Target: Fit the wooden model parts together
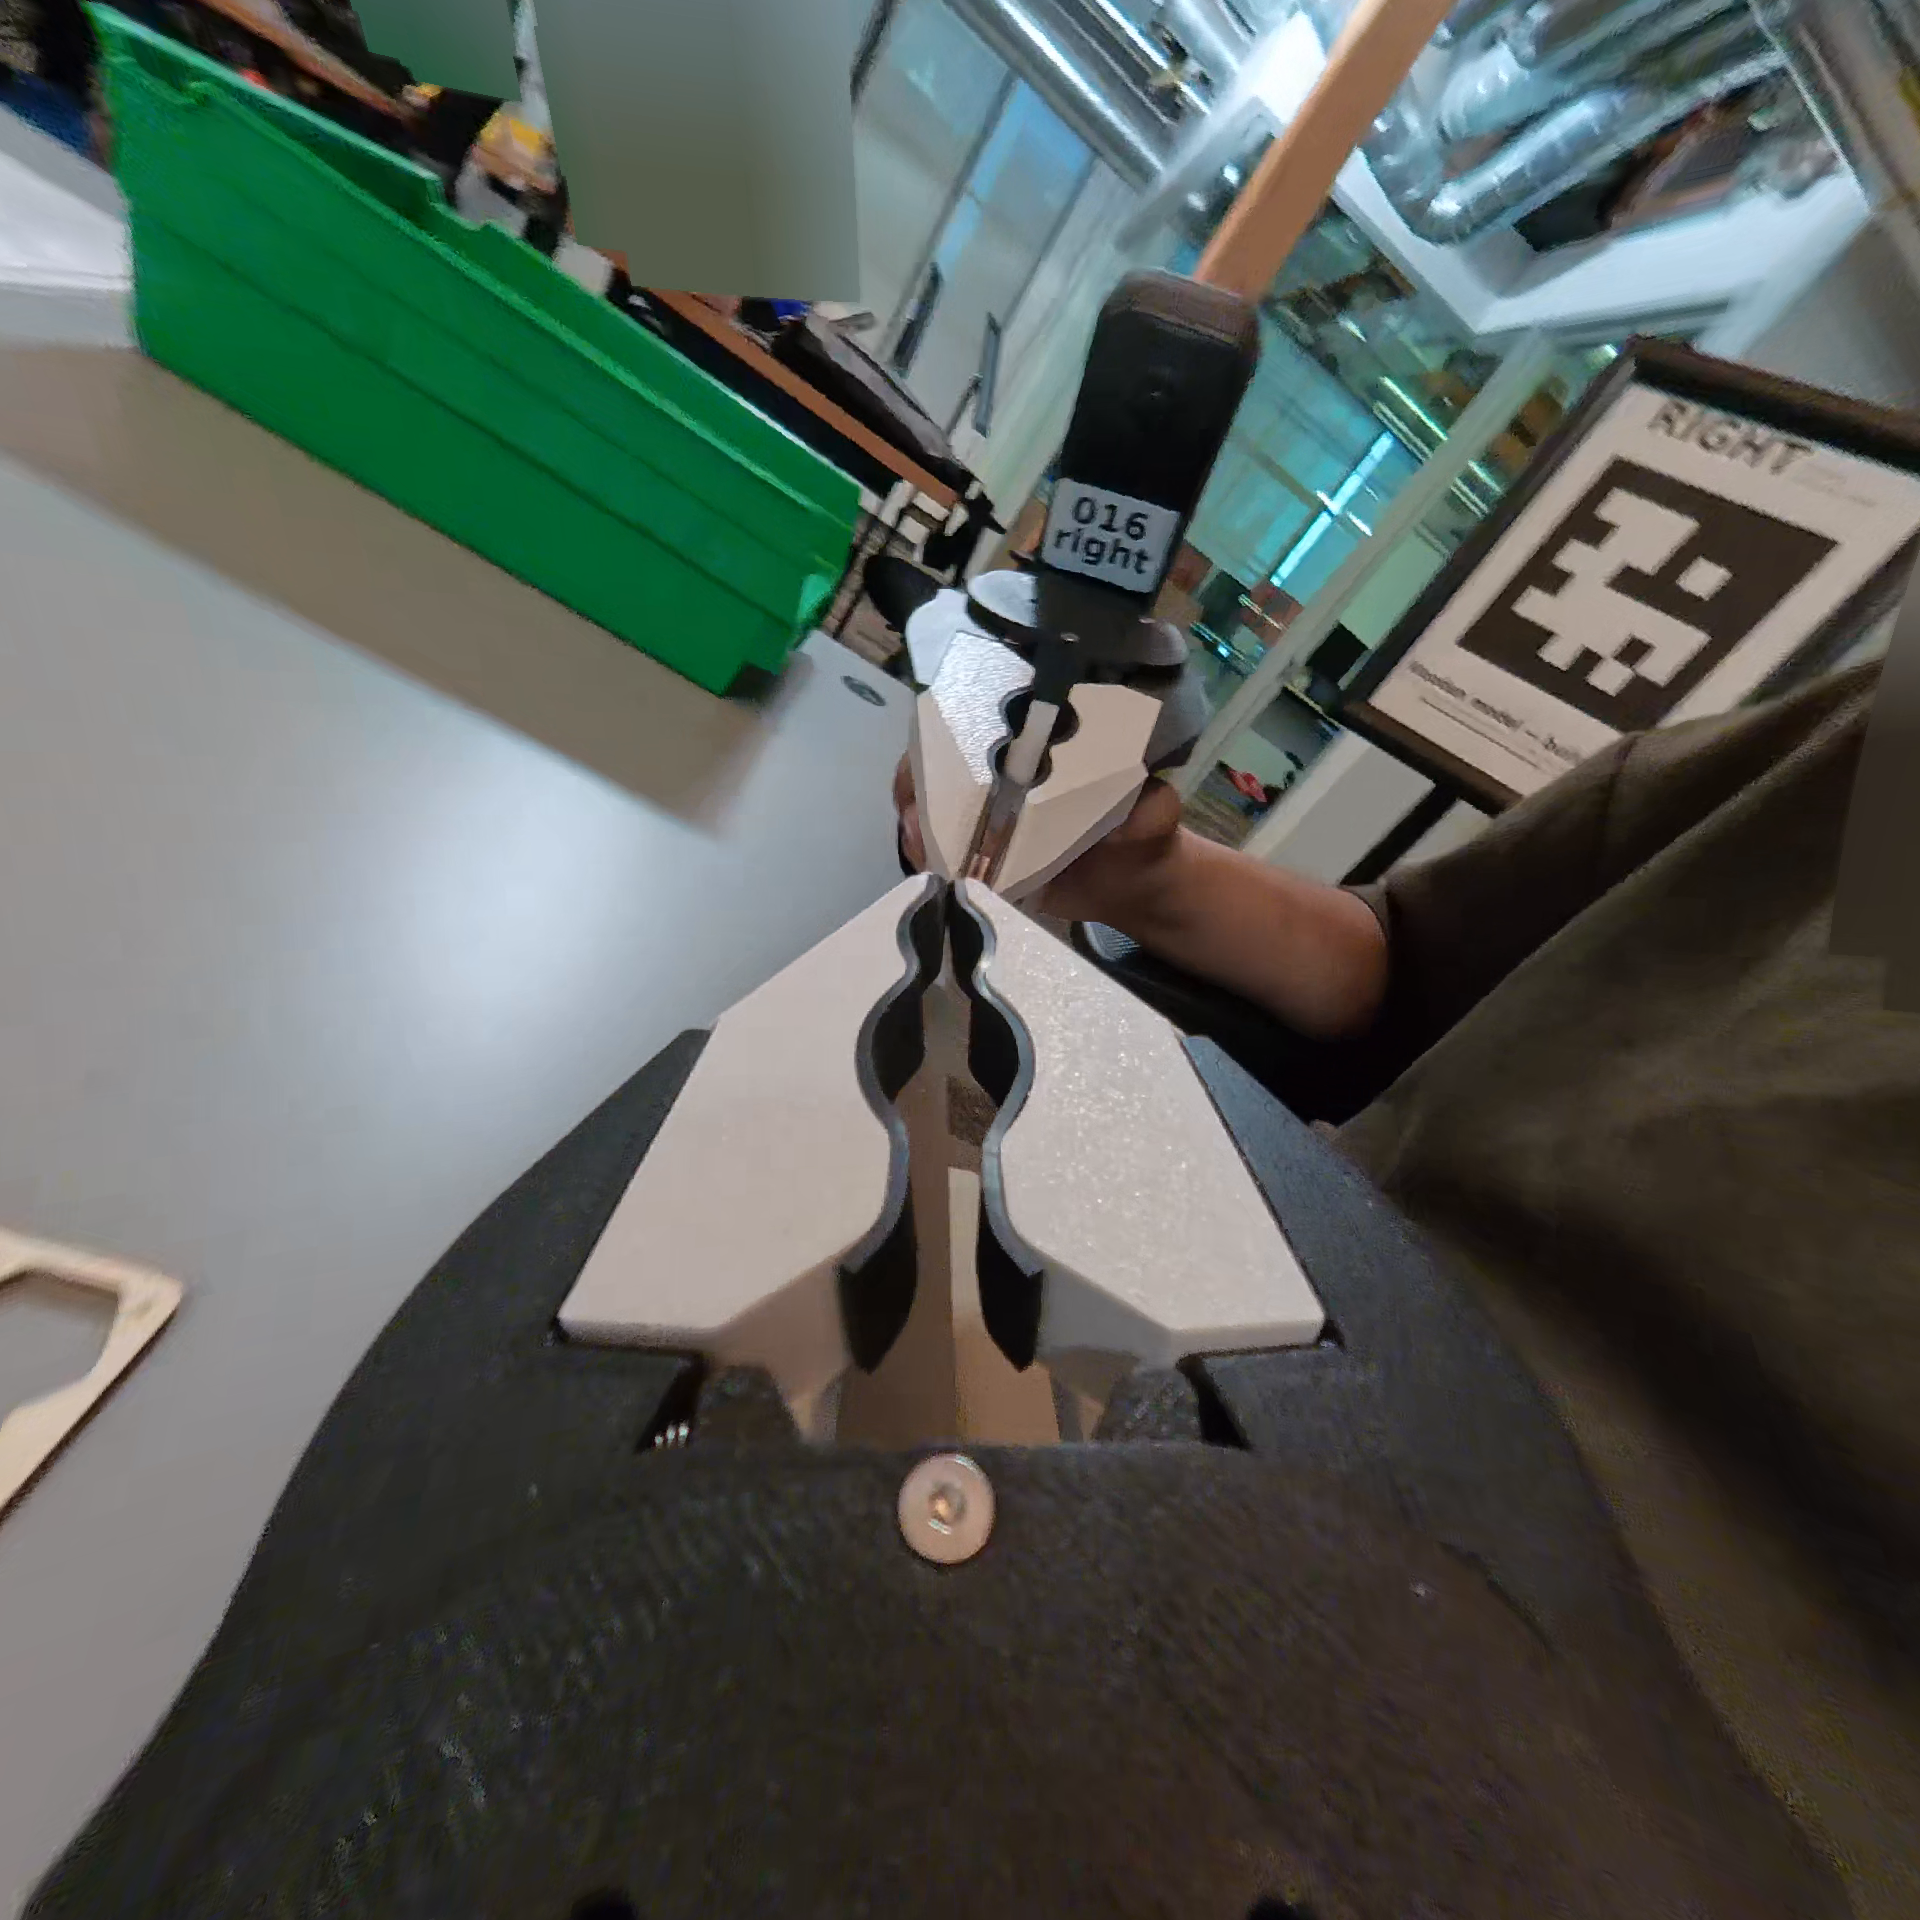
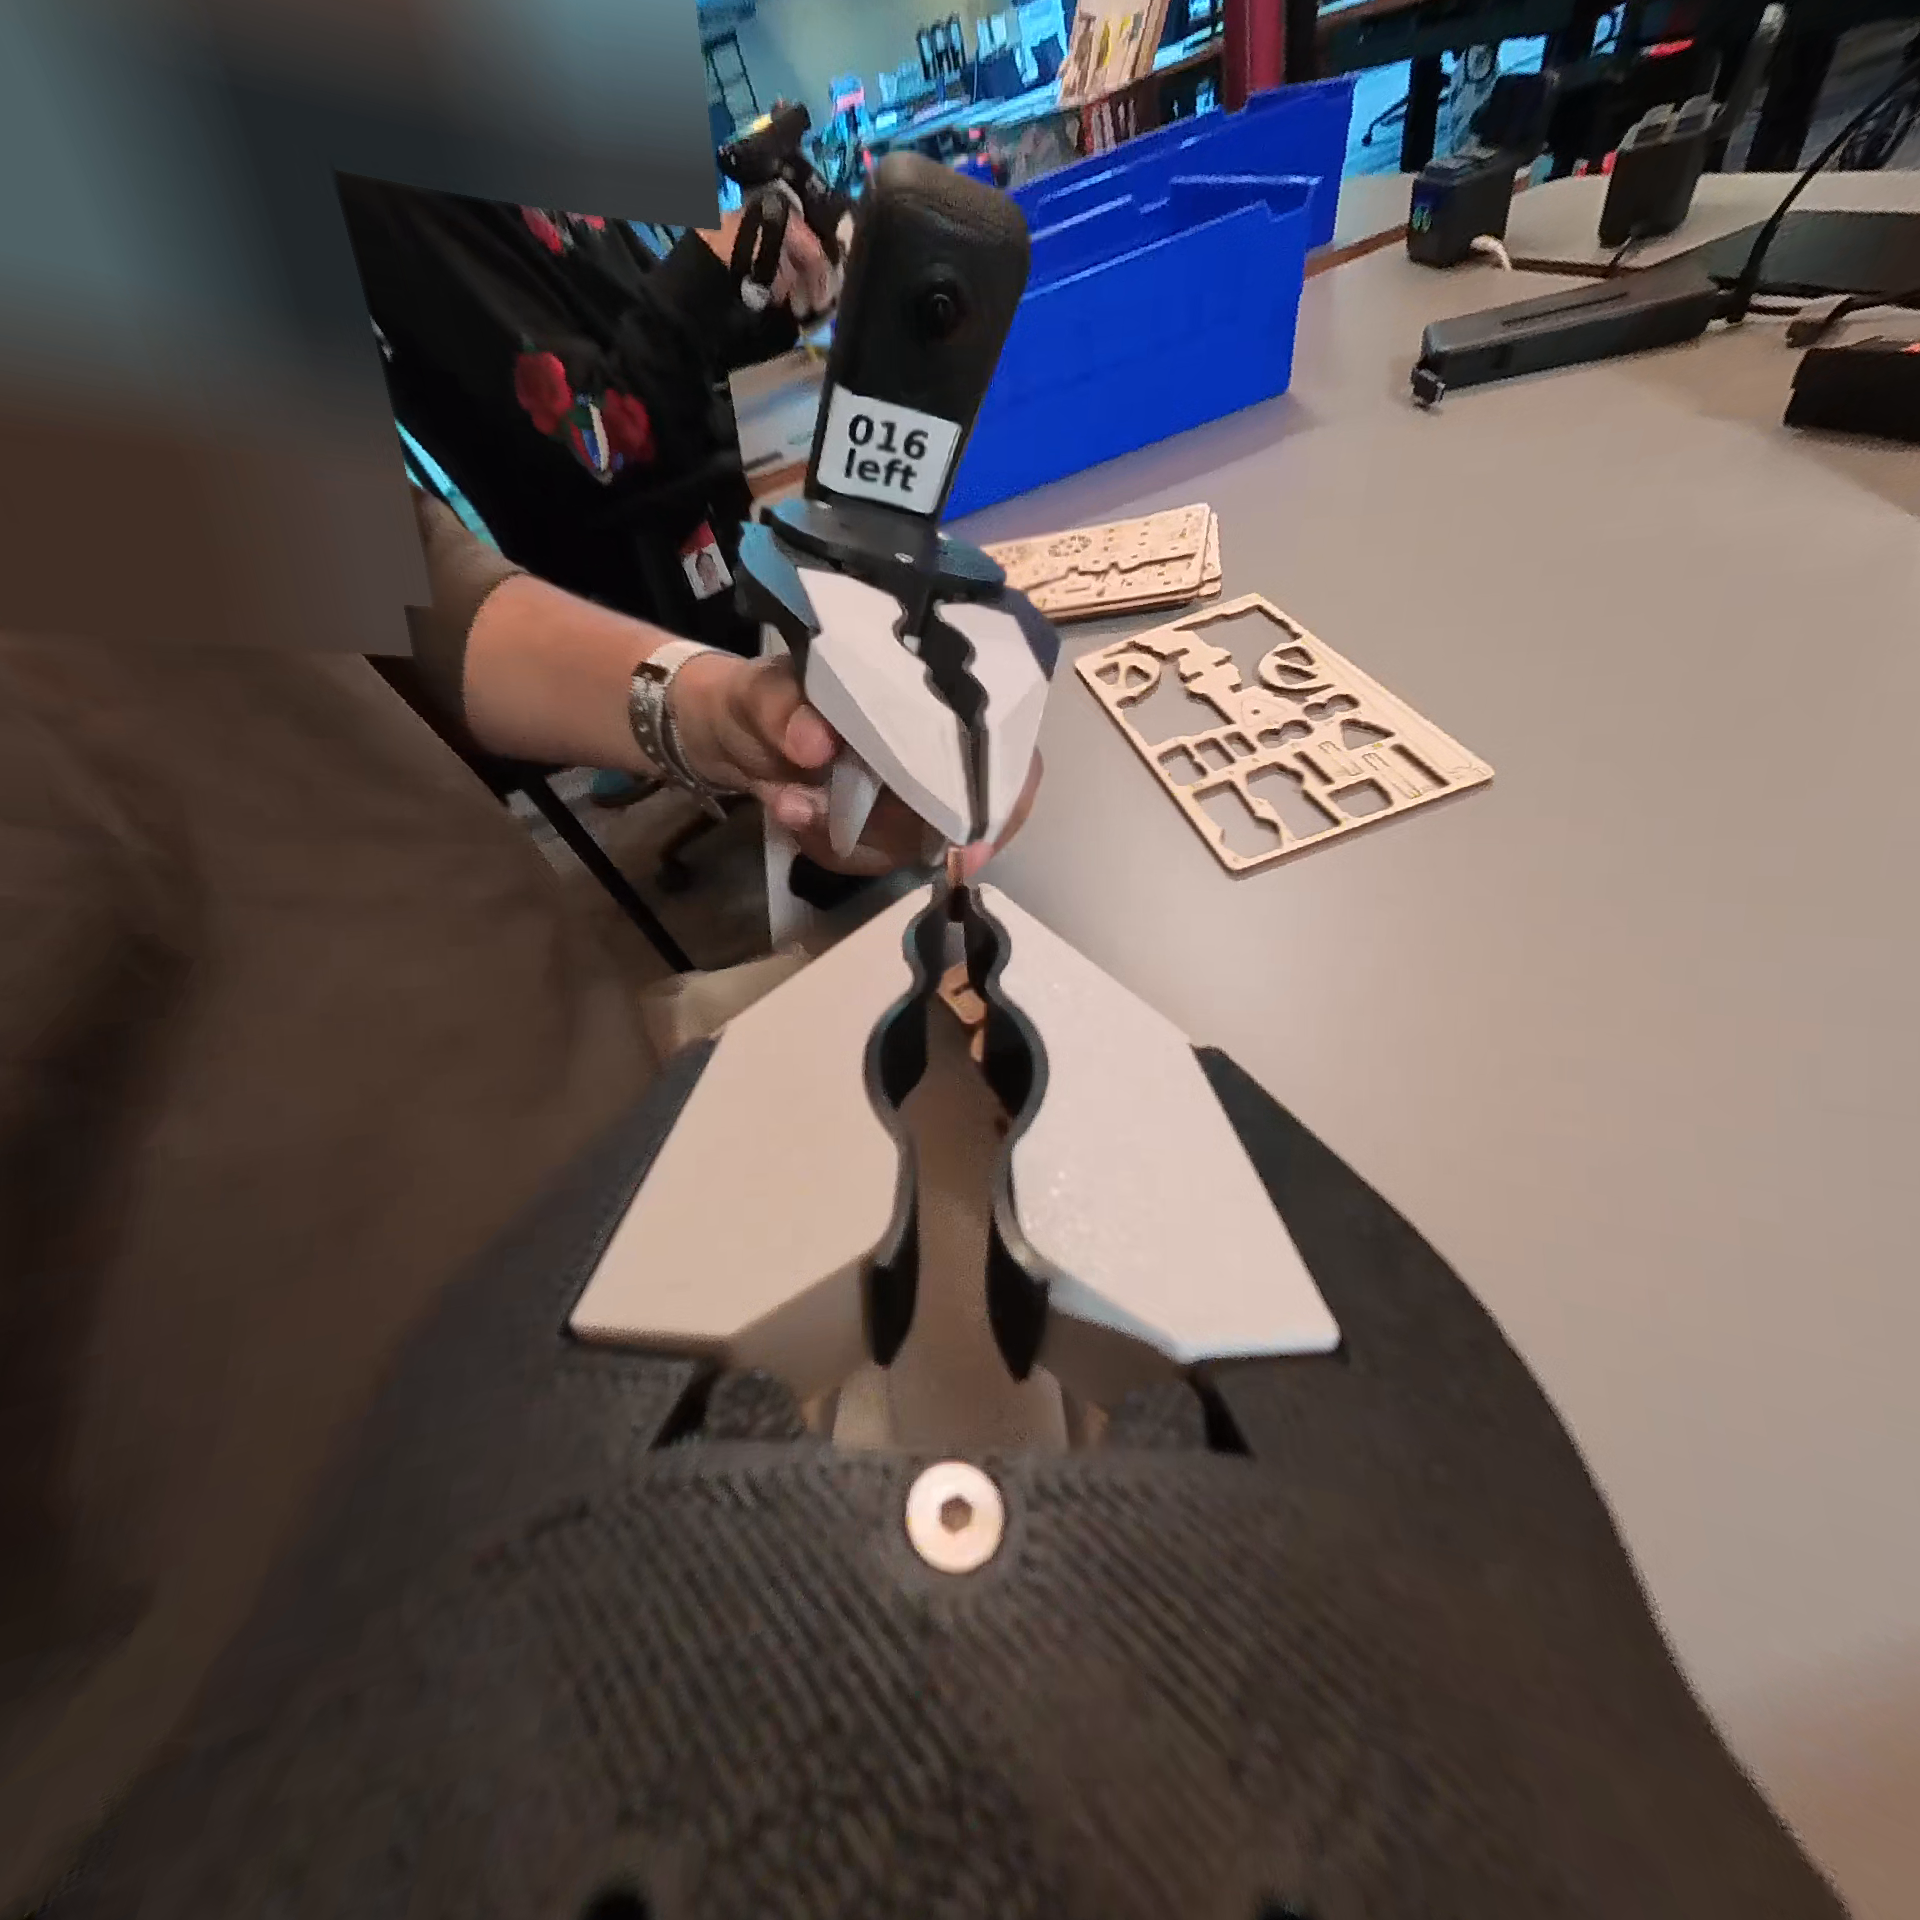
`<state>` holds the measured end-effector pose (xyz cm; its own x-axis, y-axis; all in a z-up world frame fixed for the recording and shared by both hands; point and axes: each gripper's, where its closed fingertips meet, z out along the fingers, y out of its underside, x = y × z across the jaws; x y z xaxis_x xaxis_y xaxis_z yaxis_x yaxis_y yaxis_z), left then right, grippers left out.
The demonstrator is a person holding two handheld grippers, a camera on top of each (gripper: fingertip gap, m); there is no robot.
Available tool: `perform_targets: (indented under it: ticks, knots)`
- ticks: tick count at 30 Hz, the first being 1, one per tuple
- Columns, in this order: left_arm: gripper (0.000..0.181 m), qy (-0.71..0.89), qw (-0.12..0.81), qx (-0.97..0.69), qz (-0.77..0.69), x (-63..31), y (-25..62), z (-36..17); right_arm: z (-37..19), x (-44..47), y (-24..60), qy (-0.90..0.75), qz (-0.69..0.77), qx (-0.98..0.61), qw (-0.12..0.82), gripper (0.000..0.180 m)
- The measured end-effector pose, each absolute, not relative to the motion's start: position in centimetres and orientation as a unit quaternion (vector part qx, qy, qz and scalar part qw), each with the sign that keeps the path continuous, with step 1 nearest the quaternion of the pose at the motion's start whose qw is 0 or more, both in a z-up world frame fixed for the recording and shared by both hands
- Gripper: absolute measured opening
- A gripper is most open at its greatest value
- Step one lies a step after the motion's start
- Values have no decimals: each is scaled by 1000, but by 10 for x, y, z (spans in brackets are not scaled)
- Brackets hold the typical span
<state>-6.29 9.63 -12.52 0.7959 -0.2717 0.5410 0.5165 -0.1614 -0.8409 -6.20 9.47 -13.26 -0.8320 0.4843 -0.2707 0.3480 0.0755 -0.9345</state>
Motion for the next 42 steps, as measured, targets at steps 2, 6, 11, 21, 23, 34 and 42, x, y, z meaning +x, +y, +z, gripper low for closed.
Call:
perform_targets:
  ticks: [2,6,11,21,23,34,42]
  knots:
    - [0,-57,641,-701,-309,-53,101,-119,-127,-55,98,-719,630,-290,54,1]
    - [0,-21,643,-698,-314,-42,108,-110,-118,-44,106,-688,655,-307,50,1]
    - [0,0,635,-705,-316,-39,112,-109,-100,-43,114,-629,698,-338,48,1]
    - [3,-23,644,-697,-315,-48,111,-108,-98,-48,123,-598,717,-357,35,1]
    - [5,-39,650,-692,-312,-56,109,-109,-98,-51,122,-595,720,-358,25,1]
    - [2,-129,680,-666,-277,-103,78,-113,-114,-76,139,-654,671,-339,88,1]
    - [4,-123,672,-691,-236,-97,66,-127,-148,-91,136,-743,594,-292,99,1]
